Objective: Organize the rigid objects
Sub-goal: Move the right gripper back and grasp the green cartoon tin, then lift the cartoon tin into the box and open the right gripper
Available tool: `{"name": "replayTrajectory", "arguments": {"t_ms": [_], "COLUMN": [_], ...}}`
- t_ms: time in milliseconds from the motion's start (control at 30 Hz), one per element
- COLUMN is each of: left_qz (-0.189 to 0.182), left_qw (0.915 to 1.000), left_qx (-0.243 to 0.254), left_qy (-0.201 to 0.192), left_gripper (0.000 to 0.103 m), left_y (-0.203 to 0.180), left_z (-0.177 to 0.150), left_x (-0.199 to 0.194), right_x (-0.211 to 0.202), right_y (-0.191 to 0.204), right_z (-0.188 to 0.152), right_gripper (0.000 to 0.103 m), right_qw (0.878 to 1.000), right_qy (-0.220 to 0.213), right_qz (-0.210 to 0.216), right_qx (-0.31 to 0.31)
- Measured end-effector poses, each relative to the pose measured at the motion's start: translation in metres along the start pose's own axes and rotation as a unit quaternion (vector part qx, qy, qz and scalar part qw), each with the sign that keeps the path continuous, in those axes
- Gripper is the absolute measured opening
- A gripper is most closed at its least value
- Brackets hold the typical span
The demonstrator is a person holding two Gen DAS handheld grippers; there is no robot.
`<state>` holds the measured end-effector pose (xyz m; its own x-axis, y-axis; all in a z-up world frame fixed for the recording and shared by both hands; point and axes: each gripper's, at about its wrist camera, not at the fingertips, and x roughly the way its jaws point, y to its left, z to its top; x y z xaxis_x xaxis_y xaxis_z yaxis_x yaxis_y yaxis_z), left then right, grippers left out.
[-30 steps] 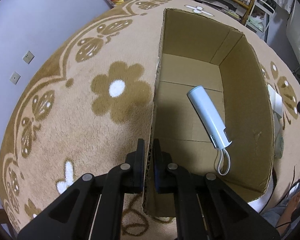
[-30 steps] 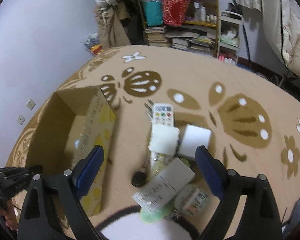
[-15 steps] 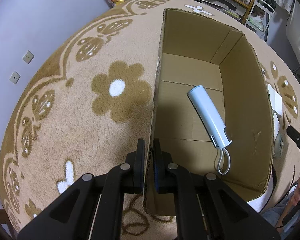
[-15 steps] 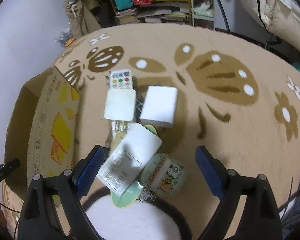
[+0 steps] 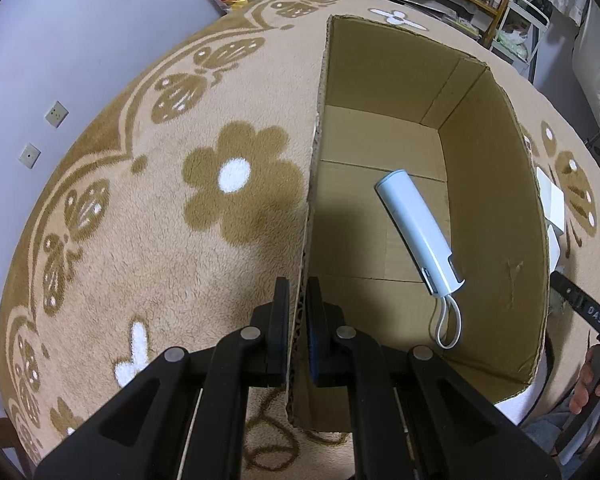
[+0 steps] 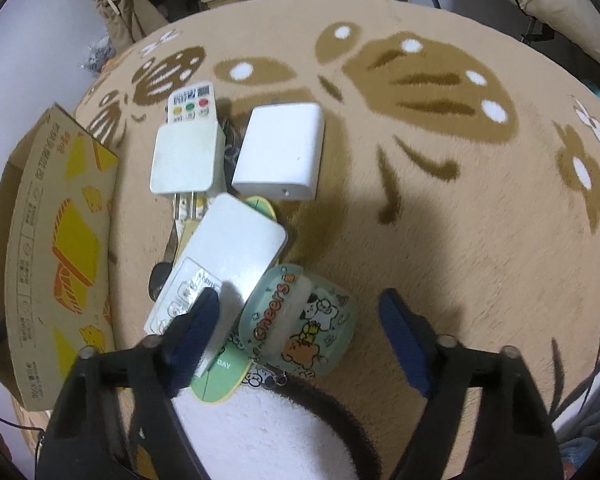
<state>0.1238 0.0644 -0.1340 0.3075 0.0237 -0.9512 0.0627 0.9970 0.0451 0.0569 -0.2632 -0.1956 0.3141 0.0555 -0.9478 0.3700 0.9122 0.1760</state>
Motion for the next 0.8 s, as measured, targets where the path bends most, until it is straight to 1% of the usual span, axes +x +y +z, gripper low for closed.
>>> {"name": "replayTrajectory", "arguments": {"t_ms": [67,100,133,333,433,567,800], "left_qz": [0.0,0.0,-0.001,-0.01,-0.006,-0.007,-0.004], "left_qw": [1.0,1.0,1.0,0.9999,1.0,1.0,1.0], "left_qx": [0.0,0.0,0.001,-0.007,-0.004,-0.004,-0.001], "left_qy": [0.0,0.0,0.0,0.001,0.001,0.001,0.001], "left_gripper": [0.007,0.007,0.007,0.007,0.007,0.007,0.007], "left_y": [0.0,0.0,0.0,0.003,0.002,0.002,0.001], "left_z": [0.0,0.0,0.0,0.0,0.0,0.0,0.0], "left_x": [0.0,0.0,-0.001,0.0,0.0,0.0,0.0], "right_x": [0.003,0.004,0.004,0.009,0.007,0.008,0.009], "right_y": [0.0,-0.001,-0.003,-0.017,-0.017,-0.015,-0.018], "right_z": [0.0,0.0,0.0,-0.003,-0.003,-0.002,-0.002], "right_gripper": [0.075,0.071,0.069,0.067,0.064,0.064,0.064], "right_qw": [1.0,1.0,1.0,0.996,0.996,0.996,0.995], "right_qy": [0.005,0.006,0.009,0.03,0.029,0.028,0.018], "right_qz": [0.003,0.01,0.018,0.055,0.051,0.048,0.055], "right_qx": [0.003,0.008,0.014,0.068,0.067,0.069,0.085]}}
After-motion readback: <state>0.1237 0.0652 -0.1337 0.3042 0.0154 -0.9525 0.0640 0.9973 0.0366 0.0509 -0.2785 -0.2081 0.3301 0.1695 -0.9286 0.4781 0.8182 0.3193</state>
